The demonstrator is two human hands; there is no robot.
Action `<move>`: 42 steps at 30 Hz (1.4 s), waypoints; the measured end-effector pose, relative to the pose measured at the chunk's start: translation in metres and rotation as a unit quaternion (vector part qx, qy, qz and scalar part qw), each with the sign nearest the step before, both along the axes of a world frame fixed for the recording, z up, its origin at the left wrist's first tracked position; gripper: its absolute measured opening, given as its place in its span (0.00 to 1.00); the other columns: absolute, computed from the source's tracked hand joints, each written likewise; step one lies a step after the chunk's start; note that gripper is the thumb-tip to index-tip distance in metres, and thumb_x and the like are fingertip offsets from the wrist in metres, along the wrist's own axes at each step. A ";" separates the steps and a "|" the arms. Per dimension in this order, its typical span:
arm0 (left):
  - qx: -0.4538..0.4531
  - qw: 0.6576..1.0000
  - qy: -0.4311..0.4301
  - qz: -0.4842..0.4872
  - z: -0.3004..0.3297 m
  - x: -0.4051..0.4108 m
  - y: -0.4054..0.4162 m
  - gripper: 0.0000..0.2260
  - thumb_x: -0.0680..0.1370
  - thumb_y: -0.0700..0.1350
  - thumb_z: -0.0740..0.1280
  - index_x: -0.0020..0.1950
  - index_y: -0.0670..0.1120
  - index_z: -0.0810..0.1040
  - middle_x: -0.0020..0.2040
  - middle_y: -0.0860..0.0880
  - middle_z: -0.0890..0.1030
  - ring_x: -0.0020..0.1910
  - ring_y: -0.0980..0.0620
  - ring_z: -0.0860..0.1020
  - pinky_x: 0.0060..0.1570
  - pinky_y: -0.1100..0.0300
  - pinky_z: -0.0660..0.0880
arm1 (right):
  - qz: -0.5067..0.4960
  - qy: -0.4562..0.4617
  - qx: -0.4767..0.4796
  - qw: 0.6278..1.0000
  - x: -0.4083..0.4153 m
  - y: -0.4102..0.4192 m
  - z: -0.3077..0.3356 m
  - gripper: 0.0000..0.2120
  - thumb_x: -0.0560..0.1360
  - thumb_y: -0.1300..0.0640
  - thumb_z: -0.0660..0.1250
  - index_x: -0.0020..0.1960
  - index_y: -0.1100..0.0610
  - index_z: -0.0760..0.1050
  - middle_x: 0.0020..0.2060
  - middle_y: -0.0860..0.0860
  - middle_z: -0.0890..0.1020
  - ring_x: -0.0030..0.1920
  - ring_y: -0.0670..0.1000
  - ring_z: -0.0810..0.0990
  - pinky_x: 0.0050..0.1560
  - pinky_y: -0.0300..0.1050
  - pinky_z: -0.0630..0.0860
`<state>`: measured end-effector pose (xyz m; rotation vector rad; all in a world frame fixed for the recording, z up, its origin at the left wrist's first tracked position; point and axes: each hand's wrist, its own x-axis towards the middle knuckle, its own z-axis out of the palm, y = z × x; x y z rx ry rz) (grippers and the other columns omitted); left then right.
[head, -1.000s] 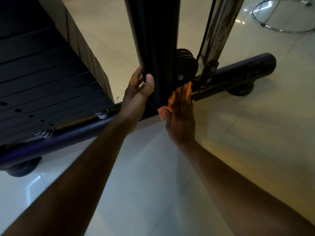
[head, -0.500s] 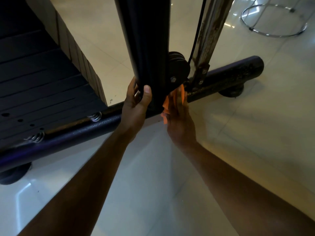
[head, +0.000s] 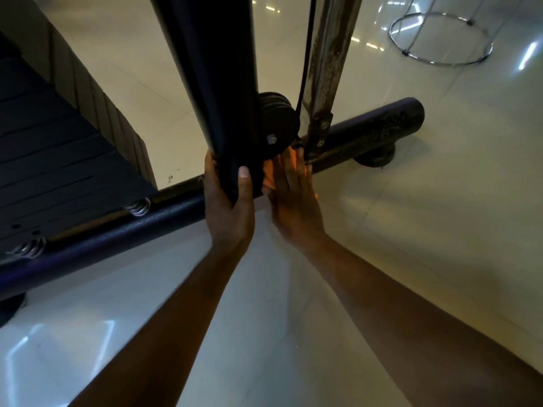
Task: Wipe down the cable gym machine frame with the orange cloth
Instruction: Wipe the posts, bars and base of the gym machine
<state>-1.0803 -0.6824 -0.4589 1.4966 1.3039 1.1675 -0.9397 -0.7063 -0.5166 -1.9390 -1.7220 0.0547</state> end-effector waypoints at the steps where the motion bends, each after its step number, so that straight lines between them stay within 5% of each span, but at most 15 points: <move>1: -0.005 1.000 0.005 0.006 0.000 0.000 0.000 0.31 0.86 0.63 0.62 0.86 0.62 0.54 0.81 0.58 0.68 0.80 0.57 0.68 0.75 0.39 0.71 | -0.012 -0.021 -0.010 1.000 0.011 0.000 -0.001 0.40 0.88 0.48 0.61 0.89 0.50 0.38 0.88 0.53 0.40 0.87 0.55 0.36 0.86 0.66 0.48; 6: -0.002 1.000 0.002 0.007 -0.002 0.000 0.000 0.32 0.85 0.63 0.63 0.86 0.61 0.54 0.81 0.57 0.69 0.80 0.57 0.68 0.76 0.39 0.71 | -0.019 0.072 0.010 0.997 -0.019 -0.003 0.007 0.36 0.89 0.50 0.59 0.88 0.45 0.40 0.88 0.48 0.38 0.87 0.58 0.37 0.84 0.64 0.55; 10: -0.015 1.000 -0.007 0.008 0.001 -0.002 0.001 0.33 0.84 0.64 0.64 0.86 0.60 0.55 0.81 0.55 0.69 0.79 0.57 0.69 0.76 0.41 0.72 | 0.032 0.000 0.005 0.999 0.002 -0.011 0.002 0.40 0.87 0.50 0.64 0.89 0.45 0.42 0.88 0.50 0.39 0.88 0.62 0.46 0.72 0.65 0.78; 13: -0.016 1.000 -0.012 -0.010 0.000 -0.007 0.003 0.32 0.85 0.62 0.66 0.86 0.60 0.56 0.81 0.54 0.70 0.79 0.56 0.70 0.75 0.43 0.73 | -0.016 0.021 0.002 1.000 0.007 -0.008 0.006 0.37 0.88 0.47 0.62 0.89 0.47 0.45 0.88 0.52 0.42 0.88 0.58 0.44 0.78 0.66 0.70; 18: -0.023 1.000 -0.003 -0.004 -0.001 -0.006 0.001 0.33 0.85 0.63 0.64 0.86 0.61 0.54 0.82 0.54 0.69 0.80 0.56 0.68 0.76 0.44 0.72 | -0.039 0.147 0.008 0.988 -0.041 -0.007 0.007 0.34 0.89 0.47 0.59 0.89 0.49 0.48 0.88 0.48 0.39 0.87 0.57 0.37 0.75 0.58 0.75; 22: -0.020 1.000 0.002 -0.014 0.003 -0.008 0.001 0.31 0.86 0.61 0.65 0.86 0.60 0.56 0.81 0.55 0.69 0.79 0.59 0.69 0.75 0.48 0.72 | 0.013 0.091 0.011 0.996 -0.010 -0.018 0.002 0.34 0.87 0.52 0.64 0.89 0.48 0.54 0.88 0.49 0.51 0.85 0.60 0.60 0.63 0.44 0.80; 26: -0.048 0.998 0.011 -0.042 0.010 -0.019 0.000 0.31 0.85 0.62 0.65 0.86 0.60 0.56 0.82 0.56 0.68 0.80 0.58 0.67 0.77 0.46 0.70 | 0.025 0.111 -0.028 0.993 -0.001 -0.028 0.018 0.27 0.87 0.51 0.63 0.85 0.48 0.64 0.83 0.51 0.69 0.73 0.55 0.78 0.62 0.46 0.82; 30: -0.110 0.989 0.083 -0.055 0.042 -0.030 -0.009 0.33 0.83 0.67 0.64 0.85 0.59 0.60 0.82 0.53 0.70 0.80 0.53 0.69 0.77 0.42 0.71 | 0.008 0.173 -0.086 0.981 -0.002 -0.048 0.075 0.25 0.88 0.49 0.63 0.84 0.44 0.66 0.81 0.49 0.71 0.73 0.55 0.78 0.68 0.47 0.77; 34: -0.141 0.961 0.228 -0.062 0.100 -0.032 -0.022 0.34 0.83 0.70 0.60 0.83 0.51 0.68 0.79 0.49 0.74 0.77 0.49 0.73 0.75 0.48 0.71 | -0.007 0.174 -0.147 0.974 0.007 -0.078 0.149 0.25 0.89 0.46 0.60 0.85 0.43 0.64 0.83 0.47 0.68 0.76 0.54 0.74 0.74 0.49 0.72; 37: -0.112 0.951 0.269 -0.103 0.166 -0.019 -0.040 0.29 0.85 0.64 0.63 0.83 0.51 0.68 0.79 0.47 0.73 0.77 0.48 0.72 0.72 0.52 0.71 | -0.022 0.159 -0.173 0.972 0.026 -0.104 0.213 0.25 0.89 0.45 0.59 0.85 0.44 0.63 0.84 0.46 0.65 0.77 0.54 0.73 0.74 0.49 0.70; 42: -0.007 0.916 0.349 -0.197 0.279 0.001 -0.064 0.27 0.86 0.61 0.63 0.82 0.50 0.69 0.79 0.46 0.73 0.79 0.45 0.70 0.76 0.42 0.70 | -0.038 0.147 -0.185 0.971 0.059 -0.144 0.327 0.25 0.88 0.48 0.62 0.85 0.48 0.66 0.84 0.47 0.65 0.79 0.54 0.71 0.75 0.52 0.71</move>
